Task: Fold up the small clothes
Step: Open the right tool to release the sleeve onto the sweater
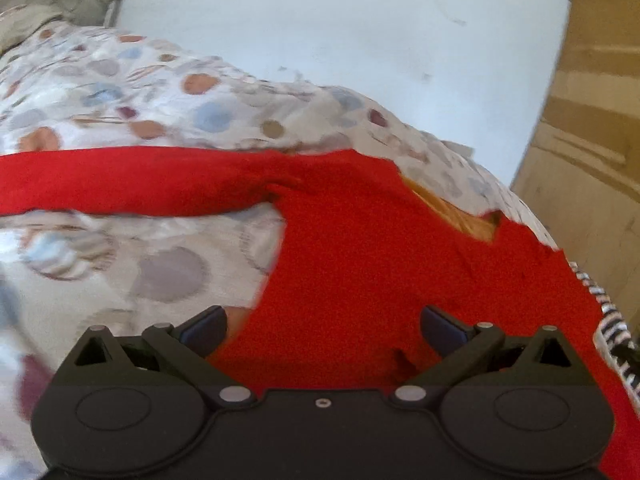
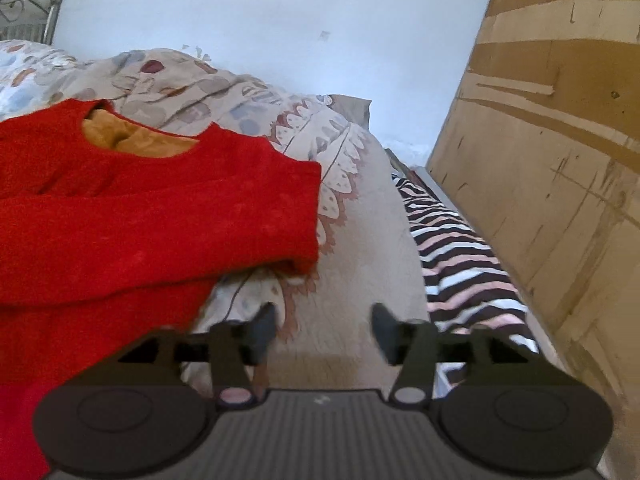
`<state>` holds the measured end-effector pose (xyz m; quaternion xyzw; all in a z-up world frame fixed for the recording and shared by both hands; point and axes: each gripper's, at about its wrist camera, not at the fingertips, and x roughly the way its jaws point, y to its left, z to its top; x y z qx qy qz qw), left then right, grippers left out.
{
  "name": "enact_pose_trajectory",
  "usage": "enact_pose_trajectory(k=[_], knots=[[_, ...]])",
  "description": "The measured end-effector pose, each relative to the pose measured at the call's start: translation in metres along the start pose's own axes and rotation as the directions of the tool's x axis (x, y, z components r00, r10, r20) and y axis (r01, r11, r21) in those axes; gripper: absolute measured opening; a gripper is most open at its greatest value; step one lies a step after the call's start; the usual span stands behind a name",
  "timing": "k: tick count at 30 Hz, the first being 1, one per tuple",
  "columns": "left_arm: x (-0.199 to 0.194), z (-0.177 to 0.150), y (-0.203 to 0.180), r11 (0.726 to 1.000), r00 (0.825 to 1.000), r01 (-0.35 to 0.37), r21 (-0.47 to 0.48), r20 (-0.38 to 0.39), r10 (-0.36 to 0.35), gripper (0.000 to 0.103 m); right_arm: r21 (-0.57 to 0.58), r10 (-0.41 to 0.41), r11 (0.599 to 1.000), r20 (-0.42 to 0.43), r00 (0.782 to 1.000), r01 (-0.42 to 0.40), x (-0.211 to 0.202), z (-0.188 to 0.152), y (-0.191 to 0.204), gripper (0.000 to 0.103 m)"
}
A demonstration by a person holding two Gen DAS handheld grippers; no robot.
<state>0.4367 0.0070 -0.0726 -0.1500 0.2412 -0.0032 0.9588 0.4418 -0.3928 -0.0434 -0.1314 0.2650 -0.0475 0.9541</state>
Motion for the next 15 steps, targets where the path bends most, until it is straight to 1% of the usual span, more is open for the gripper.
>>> enact_pose_trajectory(k=[1,2,3,5,6,9,11,13,15], knots=[[-0.006,0.003,0.006,1.000,1.000,-0.011,-0.005,0.007,0.011,0.102,0.004,0.006,1.000,0.005,1.000,-0.006,-0.011,0.000,0.000,0.080],[-0.012,0.007,0.013,1.000,1.000,-0.022,-0.009,0.013,0.022,0.102,0.012,0.017,1.000,0.011,1.000,-0.017,-0.025,0.001,0.000,0.089],[-0.017,0.011,0.023,0.999,0.999,-0.035,-0.015,0.017,0.035,0.102,0.018,0.034,0.999,0.020,0.999,-0.034,-0.038,0.002,0.001,0.094],[-0.028,0.021,0.046,0.997,0.997,-0.072,-0.028,0.024,0.073,0.102,0.024,0.080,0.996,0.042,0.996,-0.081,-0.067,0.003,0.008,0.098],[-0.032,0.025,0.059,0.995,0.995,-0.095,-0.035,0.025,0.096,0.103,0.023,0.102,0.994,0.054,0.993,-0.103,-0.081,0.004,0.015,0.103],[-0.042,0.040,0.104,0.983,0.984,-0.173,-0.057,0.020,0.175,0.102,0.009,0.175,0.984,0.090,0.980,-0.176,-0.115,0.003,0.039,0.103],[-0.048,0.049,0.137,0.969,0.972,-0.233,-0.087,0.012,0.235,0.102,0.009,0.220,0.975,0.109,0.969,-0.223,-0.133,0.001,0.059,0.103],[-0.055,0.056,0.169,0.951,0.958,-0.283,-0.122,0.007,0.286,0.103,0.035,0.260,0.963,0.124,0.958,-0.266,-0.146,-0.002,0.082,0.103],[-0.062,0.061,0.198,0.934,0.946,-0.319,-0.163,0.007,0.325,0.103,0.054,0.287,0.953,0.141,0.948,-0.297,-0.154,-0.005,0.101,0.103]])
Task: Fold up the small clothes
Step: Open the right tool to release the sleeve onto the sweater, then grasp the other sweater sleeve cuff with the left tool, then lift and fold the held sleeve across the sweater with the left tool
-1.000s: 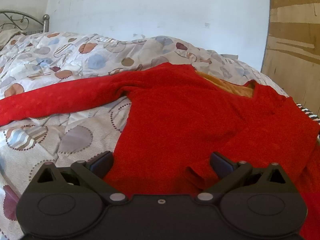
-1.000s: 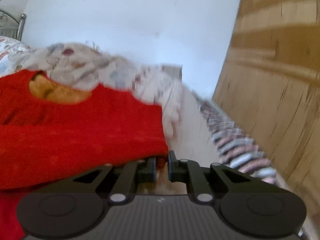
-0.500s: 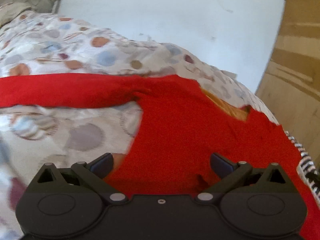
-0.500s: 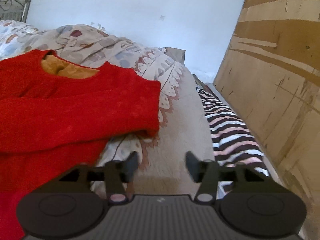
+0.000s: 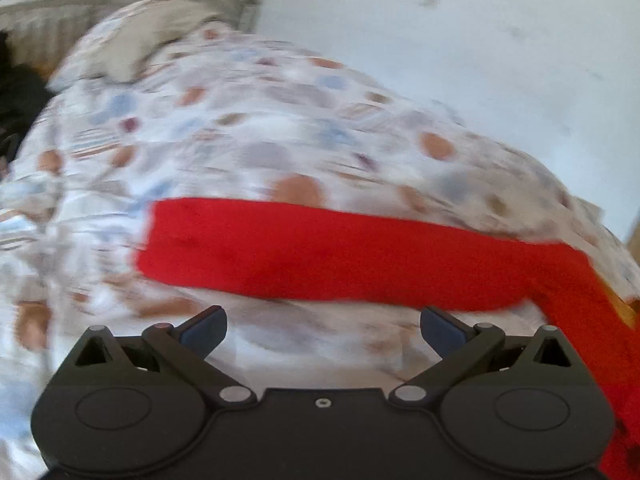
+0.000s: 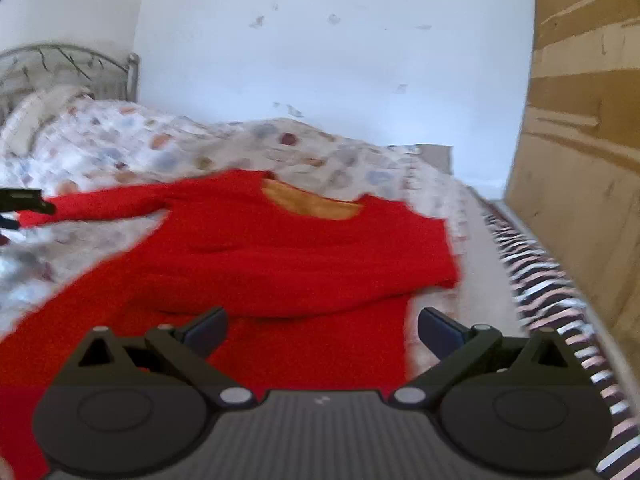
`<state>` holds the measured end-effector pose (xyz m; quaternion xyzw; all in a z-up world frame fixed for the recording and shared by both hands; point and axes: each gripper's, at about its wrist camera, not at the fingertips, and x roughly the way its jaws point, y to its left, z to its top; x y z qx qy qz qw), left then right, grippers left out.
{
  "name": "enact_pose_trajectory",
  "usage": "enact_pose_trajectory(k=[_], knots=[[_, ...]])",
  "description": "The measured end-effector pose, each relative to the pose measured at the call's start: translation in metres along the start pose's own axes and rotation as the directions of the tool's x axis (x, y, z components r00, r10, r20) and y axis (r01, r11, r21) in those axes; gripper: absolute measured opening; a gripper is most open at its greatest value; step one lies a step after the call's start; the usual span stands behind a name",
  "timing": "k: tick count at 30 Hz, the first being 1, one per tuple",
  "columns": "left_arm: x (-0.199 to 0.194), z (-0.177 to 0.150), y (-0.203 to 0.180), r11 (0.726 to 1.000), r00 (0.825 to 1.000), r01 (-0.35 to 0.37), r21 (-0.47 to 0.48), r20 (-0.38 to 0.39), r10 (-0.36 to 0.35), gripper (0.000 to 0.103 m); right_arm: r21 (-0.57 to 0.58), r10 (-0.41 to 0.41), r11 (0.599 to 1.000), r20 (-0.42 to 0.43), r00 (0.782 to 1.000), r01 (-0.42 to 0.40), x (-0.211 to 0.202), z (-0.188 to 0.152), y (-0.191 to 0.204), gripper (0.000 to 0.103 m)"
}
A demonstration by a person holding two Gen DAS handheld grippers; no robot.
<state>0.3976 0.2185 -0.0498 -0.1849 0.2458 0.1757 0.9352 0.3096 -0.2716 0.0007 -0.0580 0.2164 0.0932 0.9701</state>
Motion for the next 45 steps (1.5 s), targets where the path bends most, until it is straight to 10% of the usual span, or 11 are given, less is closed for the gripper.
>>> enact_pose_trajectory(k=[10,16,23,32,39,45], knots=[[0.035,0.027,0.086,0.964,0.995,-0.093,-0.251,-0.065,0.079,0.101,0.165,0.038,0.986,-0.016,0.999,-0.035,0.018,-0.024,0.056,0.103],[0.044,0.033,0.101,0.935,0.992,-0.126,-0.331,-0.030,0.123,0.069,0.167,0.024,0.986,-0.048,0.999,-0.016,0.021,-0.031,0.056,0.103],[0.042,0.043,0.092,0.937,0.981,-0.186,-0.295,0.001,0.195,0.007,0.233,0.018,0.973,-0.076,0.997,0.000,0.025,-0.036,0.047,0.103],[-0.003,0.082,0.054,0.979,0.977,-0.073,-0.189,0.185,0.108,0.003,0.260,0.039,0.965,-0.050,0.998,-0.025,0.021,-0.037,0.041,0.103],[-0.064,0.116,-0.044,0.990,0.919,0.130,0.059,0.368,-0.143,0.003,0.270,0.035,0.962,-0.006,0.999,-0.032,0.012,-0.032,0.034,0.103],[-0.118,0.113,-0.145,0.879,0.808,0.385,0.282,0.358,-0.468,0.003,0.287,-0.005,0.958,0.032,0.999,-0.004,-0.009,-0.030,0.018,0.103]])
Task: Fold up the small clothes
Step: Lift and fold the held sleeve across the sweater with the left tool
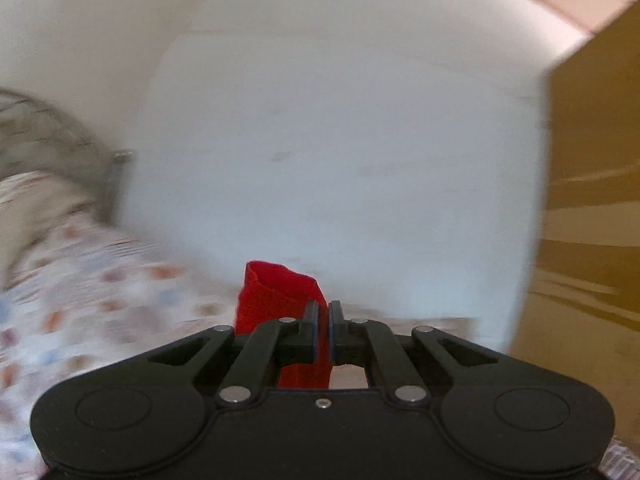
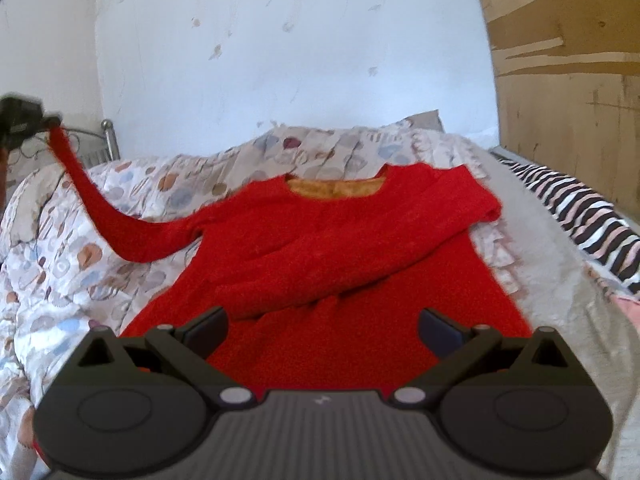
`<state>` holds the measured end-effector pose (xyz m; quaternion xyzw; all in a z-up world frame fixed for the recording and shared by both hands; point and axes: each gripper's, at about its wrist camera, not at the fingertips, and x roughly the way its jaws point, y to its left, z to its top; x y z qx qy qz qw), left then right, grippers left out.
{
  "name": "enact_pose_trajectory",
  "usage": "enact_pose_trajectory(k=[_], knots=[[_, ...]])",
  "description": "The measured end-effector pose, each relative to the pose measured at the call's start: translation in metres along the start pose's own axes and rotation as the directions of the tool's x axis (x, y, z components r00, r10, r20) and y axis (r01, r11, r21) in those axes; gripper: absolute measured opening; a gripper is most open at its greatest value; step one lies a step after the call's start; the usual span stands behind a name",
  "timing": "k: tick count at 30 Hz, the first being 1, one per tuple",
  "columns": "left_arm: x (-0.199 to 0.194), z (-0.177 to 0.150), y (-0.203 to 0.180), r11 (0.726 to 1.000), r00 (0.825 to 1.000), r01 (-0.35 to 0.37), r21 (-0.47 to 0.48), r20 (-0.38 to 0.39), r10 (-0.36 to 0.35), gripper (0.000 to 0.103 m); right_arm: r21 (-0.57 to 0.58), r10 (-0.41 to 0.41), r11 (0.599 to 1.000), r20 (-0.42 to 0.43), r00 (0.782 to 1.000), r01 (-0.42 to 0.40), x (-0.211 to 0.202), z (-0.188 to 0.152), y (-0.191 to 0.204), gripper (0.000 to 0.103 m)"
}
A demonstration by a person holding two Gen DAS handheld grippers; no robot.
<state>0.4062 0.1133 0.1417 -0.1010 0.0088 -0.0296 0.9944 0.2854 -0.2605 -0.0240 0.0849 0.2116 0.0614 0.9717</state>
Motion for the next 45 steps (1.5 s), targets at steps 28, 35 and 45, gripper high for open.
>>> enact_pose_trajectory(k=[28,35,45], knots=[[0.001,-0.183,-0.140,0.912,0.788,0.408,0.048,-0.523,-0.325,0.065,0.082,-0.205,0.975,-0.039,0.978,0.208,-0.036,-0.020,-0.071,0.103],[0.010,-0.175,-0.065,0.972,0.867,0.177,0.153,-0.492,-0.080,0.093,0.025,-0.145,0.989,-0.065,0.987,0.147,0.004,0.002,-0.045,0.103],[0.070,-0.178,0.027,0.964,0.871,-0.047,0.260,-0.462,0.167,0.090,-0.184,-0.145,0.975,-0.113,0.983,0.123,0.110,0.037,0.008,0.103]])
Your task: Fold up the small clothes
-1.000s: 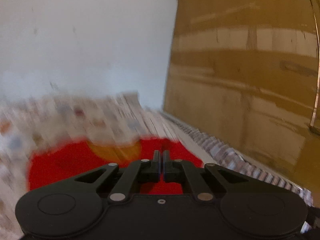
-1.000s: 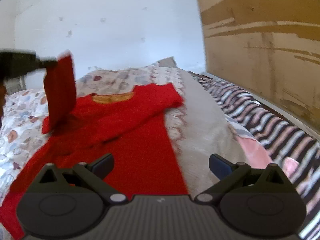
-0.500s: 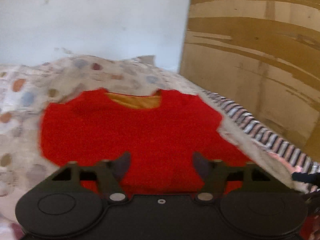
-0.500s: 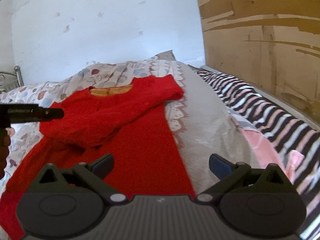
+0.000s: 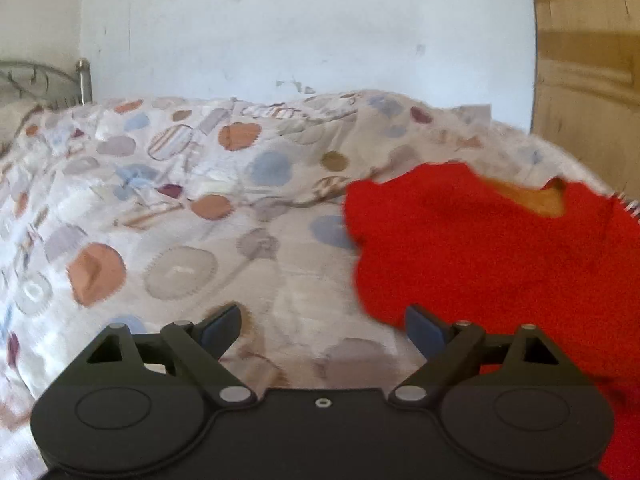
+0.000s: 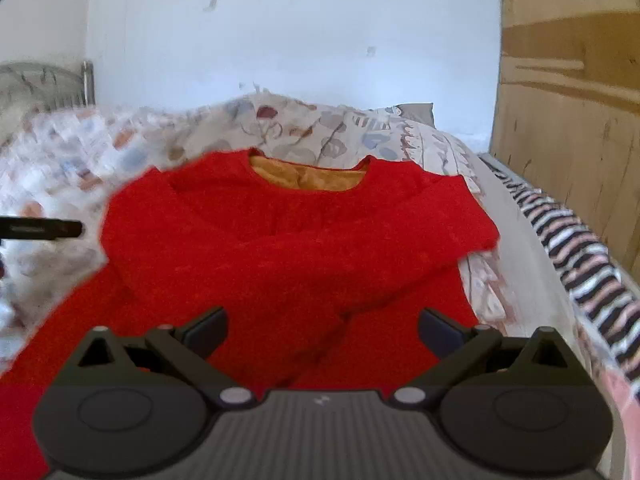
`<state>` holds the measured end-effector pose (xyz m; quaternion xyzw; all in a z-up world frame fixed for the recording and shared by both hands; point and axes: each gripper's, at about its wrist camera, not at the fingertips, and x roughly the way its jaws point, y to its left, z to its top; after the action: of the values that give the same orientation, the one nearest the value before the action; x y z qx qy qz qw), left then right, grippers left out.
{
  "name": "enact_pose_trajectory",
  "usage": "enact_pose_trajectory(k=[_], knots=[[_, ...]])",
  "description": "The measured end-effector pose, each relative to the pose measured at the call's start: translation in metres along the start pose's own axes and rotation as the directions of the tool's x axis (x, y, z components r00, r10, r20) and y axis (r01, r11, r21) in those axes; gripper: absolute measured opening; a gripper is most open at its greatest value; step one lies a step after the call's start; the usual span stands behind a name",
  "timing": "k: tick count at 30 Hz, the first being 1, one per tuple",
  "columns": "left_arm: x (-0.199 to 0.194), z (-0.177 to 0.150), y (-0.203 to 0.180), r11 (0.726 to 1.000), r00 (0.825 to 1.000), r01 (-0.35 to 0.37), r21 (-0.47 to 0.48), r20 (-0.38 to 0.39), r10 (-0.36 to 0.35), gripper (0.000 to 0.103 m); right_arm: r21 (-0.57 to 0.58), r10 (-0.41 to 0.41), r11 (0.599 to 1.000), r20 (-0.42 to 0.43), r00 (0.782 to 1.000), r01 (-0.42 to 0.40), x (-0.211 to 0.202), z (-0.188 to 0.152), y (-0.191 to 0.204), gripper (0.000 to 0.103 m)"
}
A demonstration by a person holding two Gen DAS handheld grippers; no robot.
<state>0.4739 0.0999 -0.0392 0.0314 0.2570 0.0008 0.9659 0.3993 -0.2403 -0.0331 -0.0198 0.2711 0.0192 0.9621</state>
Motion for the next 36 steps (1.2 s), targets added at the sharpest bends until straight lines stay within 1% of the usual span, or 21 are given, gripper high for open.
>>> enact_pose_trajectory(k=[3,5,6,8,11,13,15,16,17,19,21,22,24,26,27,29,30,32,33,35,36], knots=[[0.013,-0.010,-0.006,0.995,1.000,0.001,0.101,-0.008,0.000,0.090,0.011,-0.018,1.000,-0.032,0.999,0.018,0.025,-0.001,0.001,0.103],[0.018,-0.021,-0.015,0.982,1.000,0.016,0.188,-0.015,-0.014,0.090,0.044,-0.006,0.999,-0.048,0.999,0.008,0.036,-0.007,-0.003,0.103],[0.018,-0.026,-0.019,0.976,1.000,0.009,0.217,0.003,-0.010,0.090,0.057,0.004,0.998,-0.049,0.999,-0.001,0.038,-0.011,-0.007,0.103],[0.020,-0.030,-0.025,0.971,0.999,-0.002,0.237,0.035,-0.007,0.090,0.090,0.029,0.996,-0.041,0.999,-0.026,0.039,-0.018,-0.012,0.103],[0.028,-0.020,-0.026,0.980,0.999,-0.001,0.201,0.048,-0.009,0.090,0.113,0.049,0.993,-0.040,0.998,-0.044,0.041,-0.020,-0.019,0.103],[0.035,-0.011,-0.029,0.982,0.998,-0.011,0.189,0.060,0.000,0.083,0.119,0.055,0.992,-0.041,0.998,-0.050,0.042,-0.021,-0.020,0.103],[0.040,-0.002,-0.033,0.980,0.995,-0.041,0.194,0.092,0.024,0.070,0.129,0.062,0.990,-0.038,0.997,-0.057,0.043,-0.022,-0.022,0.103],[0.039,0.004,-0.036,0.980,0.992,-0.058,0.193,0.118,0.035,0.069,0.133,0.067,0.989,-0.036,0.997,-0.061,0.044,-0.022,-0.022,0.103],[0.037,0.007,-0.038,0.980,0.989,-0.064,0.188,0.146,0.036,0.067,0.138,0.071,0.988,-0.034,0.997,-0.065,0.044,-0.022,-0.023,0.103],[0.026,0.013,-0.043,0.982,0.974,-0.061,0.178,0.227,0.019,0.061,0.149,0.078,0.986,-0.034,0.996,-0.073,0.045,-0.023,-0.024,0.103],[0.020,0.018,-0.050,0.979,0.965,-0.055,0.195,0.262,0.002,0.048,0.156,0.084,0.985,-0.035,0.996,-0.078,0.046,-0.022,-0.026,0.103],[0.020,0.020,-0.054,0.977,0.966,-0.052,0.209,0.260,-0.004,0.045,0.158,0.086,0.984,-0.035,0.996,-0.079,0.046,-0.022,-0.026,0.103],[0.025,0.022,-0.060,0.972,0.972,-0.041,0.232,0.235,-0.015,0.027,0.161,0.088,0.984,-0.033,0.996,-0.081,0.046,-0.022,-0.026,0.103],[0.031,0.023,-0.064,0.970,0.978,-0.033,0.241,0.209,-0.019,0.013,0.163,0.088,0.983,-0.031,0.996,-0.082,0.046,-0.023,-0.025,0.103],[0.031,0.023,-0.064,0.971,0.979,-0.036,0.235,0.206,-0.014,0.009,0.165,0.090,0.983,-0.029,0.996,-0.084,0.046,-0.023,-0.026,0.103],[0.029,0.024,-0.061,0.980,0.981,-0.051,0.192,0.195,0.013,0.007,0.168,0.092,0.982,-0.028,0.995,-0.086,0.046,-0.023,-0.026,0.103],[0.029,0.025,-0.057,0.988,0.985,-0.054,0.146,0.168,0.029,0.007,0.169,0.094,0.982,-0.027,0.995,-0.088,0.046,-0.023,-0.026,0.103],[0.032,0.022,-0.044,0.998,0.994,-0.052,0.045,0.100,0.047,0.007,0.171,0.097,0.981,-0.026,0.995,-0.091,0.045,-0.024,-0.027,0.103],[0.038,0.018,-0.038,0.999,0.998,-0.053,-0.004,0.046,0.053,0.007,0.172,0.098,0.981,-0.026,0.995,-0.093,0.045,-0.024,-0.027,0.103],[0.047,0.011,-0.027,0.996,0.998,-0.047,-0.076,-0.036,0.045,0.007,0.172,0.100,0.981,-0.025,0.995,-0.094,0.046,-0.024,-0.028,0.103],[0.050,0.008,-0.025,0.995,0.998,-0.046,-0.091,-0.053,0.041,0.007,0.171,0.100,0.981,-0.025,0.995,-0.094,0.046,-0.024,-0.027,0.103]])
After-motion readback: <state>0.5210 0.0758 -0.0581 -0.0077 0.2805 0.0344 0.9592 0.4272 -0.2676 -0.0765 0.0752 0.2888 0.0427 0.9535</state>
